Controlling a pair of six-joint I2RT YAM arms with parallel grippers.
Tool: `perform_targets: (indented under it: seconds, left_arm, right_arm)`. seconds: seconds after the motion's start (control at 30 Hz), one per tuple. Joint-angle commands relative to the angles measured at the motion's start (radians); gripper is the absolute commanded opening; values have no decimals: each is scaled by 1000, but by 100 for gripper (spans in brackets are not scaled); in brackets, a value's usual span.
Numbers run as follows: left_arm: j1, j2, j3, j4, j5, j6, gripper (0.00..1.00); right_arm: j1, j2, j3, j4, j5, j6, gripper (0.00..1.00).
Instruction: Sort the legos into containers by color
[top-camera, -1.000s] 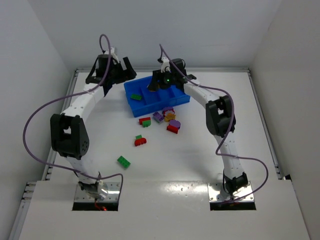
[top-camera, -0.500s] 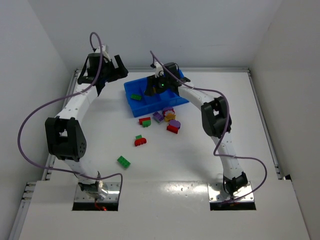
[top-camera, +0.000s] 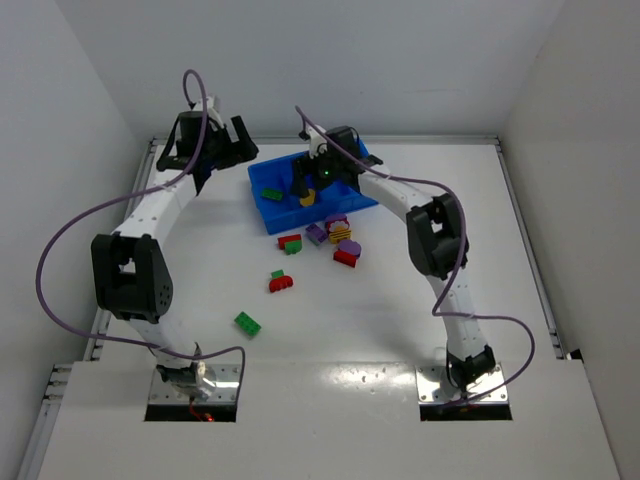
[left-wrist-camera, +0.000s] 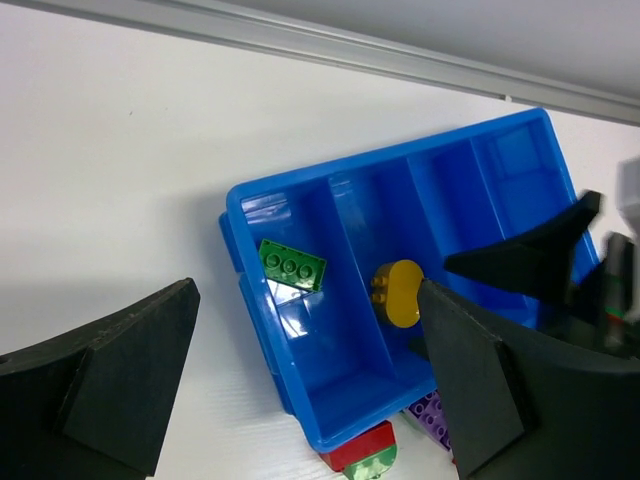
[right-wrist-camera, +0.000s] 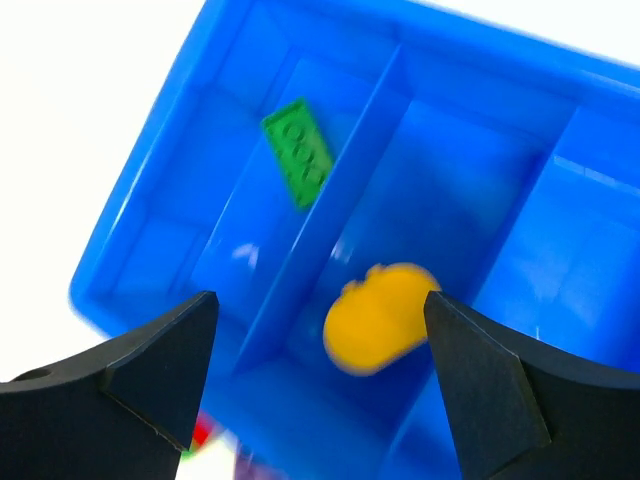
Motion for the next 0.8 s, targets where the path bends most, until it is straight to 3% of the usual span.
perform_targets:
  seconds: [0.0,0.17,0.27,0.33,0.43,0.57,0.7,0.77]
  left_arm:
    - [1,-63,-12,44,15,5,98]
    - [-8,-115,-70,53,15,65,98]
    - [-8,-129,-93,53,87,123,98]
    - [-8,-138,-49,-57,231,255,97]
    - [-43,-151,-35,-249,297,425,91]
    - [-158,-213,-108,-453,250,667,87]
    - [-169,-308,-221,-595,238,942,87]
    - [-157,-370,-333,-671,250,1185,87]
  right_arm:
    - [-12,-211,-86,29,-36,-84,85]
    - [-33,-567,-454,-3,-76,-303,85]
    - [-42,-675,-616,-116,-88,-469,84]
    - [-42,-747,-700,-172,-79,-564,81]
    - [-65,-828,-801,-198,-32,-580,81]
    - [-87,-874,-869,-189,2,-556,81]
    - [-96,-896,-904,-180,13,-555,81]
    - [-107,-906,-920,-180,22,-555,81]
